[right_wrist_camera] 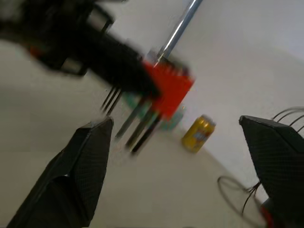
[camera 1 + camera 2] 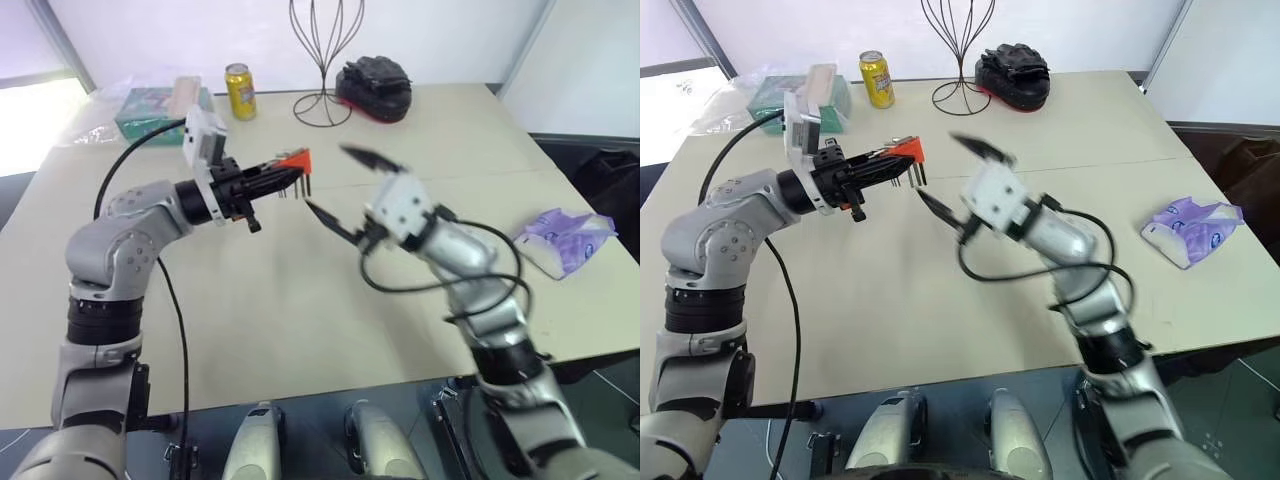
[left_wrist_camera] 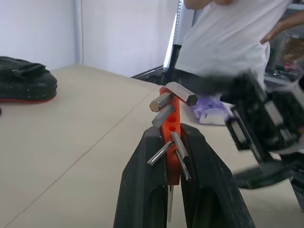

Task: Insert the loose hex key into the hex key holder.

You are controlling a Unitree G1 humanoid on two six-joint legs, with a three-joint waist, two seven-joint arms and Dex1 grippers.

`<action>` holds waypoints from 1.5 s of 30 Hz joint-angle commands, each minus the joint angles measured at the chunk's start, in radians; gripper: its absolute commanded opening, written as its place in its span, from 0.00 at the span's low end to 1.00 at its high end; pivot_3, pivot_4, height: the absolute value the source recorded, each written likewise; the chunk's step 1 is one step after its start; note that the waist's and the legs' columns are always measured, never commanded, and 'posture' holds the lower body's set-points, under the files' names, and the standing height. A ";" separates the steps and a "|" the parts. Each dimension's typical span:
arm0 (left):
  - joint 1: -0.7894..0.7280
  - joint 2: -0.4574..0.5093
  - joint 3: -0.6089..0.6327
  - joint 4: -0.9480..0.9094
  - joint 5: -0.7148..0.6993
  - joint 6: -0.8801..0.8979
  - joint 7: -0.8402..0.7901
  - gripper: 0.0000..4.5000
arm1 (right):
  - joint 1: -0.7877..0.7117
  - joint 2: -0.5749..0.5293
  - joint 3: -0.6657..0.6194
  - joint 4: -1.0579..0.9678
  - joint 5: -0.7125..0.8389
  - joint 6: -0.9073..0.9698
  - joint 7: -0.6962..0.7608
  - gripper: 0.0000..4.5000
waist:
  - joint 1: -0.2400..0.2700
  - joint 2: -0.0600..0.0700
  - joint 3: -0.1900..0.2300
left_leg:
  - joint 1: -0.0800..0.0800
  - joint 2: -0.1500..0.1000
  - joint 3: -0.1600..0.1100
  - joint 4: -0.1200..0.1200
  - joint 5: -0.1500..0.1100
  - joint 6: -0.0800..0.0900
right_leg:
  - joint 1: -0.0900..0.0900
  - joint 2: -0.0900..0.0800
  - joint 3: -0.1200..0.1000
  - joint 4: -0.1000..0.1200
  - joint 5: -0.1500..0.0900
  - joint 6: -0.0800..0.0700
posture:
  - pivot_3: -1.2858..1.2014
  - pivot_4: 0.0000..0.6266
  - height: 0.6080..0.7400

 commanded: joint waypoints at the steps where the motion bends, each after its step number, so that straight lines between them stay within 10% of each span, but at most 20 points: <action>1: 0.016 -0.028 -0.012 -0.043 -0.008 0.000 0.014 0.00 | 0.061 -0.130 -0.120 -0.181 0.156 0.147 0.109 0.98 | 0.000 0.000 0.000 | 0.000 0.000 0.000 0.000 0.000 0.000 | 0.000 0.000 0.000 0.000 0.000 0.000 | 0.52 0.24 1.00; 12: 0.056 -0.225 -0.221 0.087 0.090 -0.021 0.009 0.00 | 0.109 -0.496 -0.433 -0.255 0.414 0.451 0.268 0.98 | 0.006 -0.001 0.000 | 0.001 0.000 -0.001 0.001 0.000 0.000 | 0.002 0.001 0.000 -0.001 0.000 0.000 | 0.52 0.24 1.00; 27: 0.030 -0.406 -0.217 0.498 0.222 -0.109 0.048 0.00 | 0.167 -0.508 -0.443 -0.336 0.409 0.484 0.198 0.98 | 0.008 0.000 0.000 | 0.000 0.000 -0.001 0.002 0.000 0.000 | 0.002 0.001 0.000 -0.002 0.000 0.000 | 0.52 0.24 1.00; 36: 0.036 -0.345 -0.171 0.553 0.286 -0.124 0.088 0.95 | 0.156 -0.513 -0.419 -0.317 0.401 0.463 0.193 1.00 | 0.006 0.000 0.000 | 0.001 0.000 -0.001 0.001 0.000 0.001 | 0.002 0.002 0.000 -0.002 0.000 0.000 | 0.52 0.24 1.00; 45: 0.090 -0.157 -0.092 0.256 0.244 -0.090 0.064 0.99 | 0.149 -0.558 -0.388 -0.228 0.380 0.422 0.276 1.00 | 0.003 0.000 0.000 | 0.002 0.001 -0.001 0.000 0.000 0.001 | 0.002 0.003 0.001 -0.001 0.000 0.000 | 0.52 0.24 1.00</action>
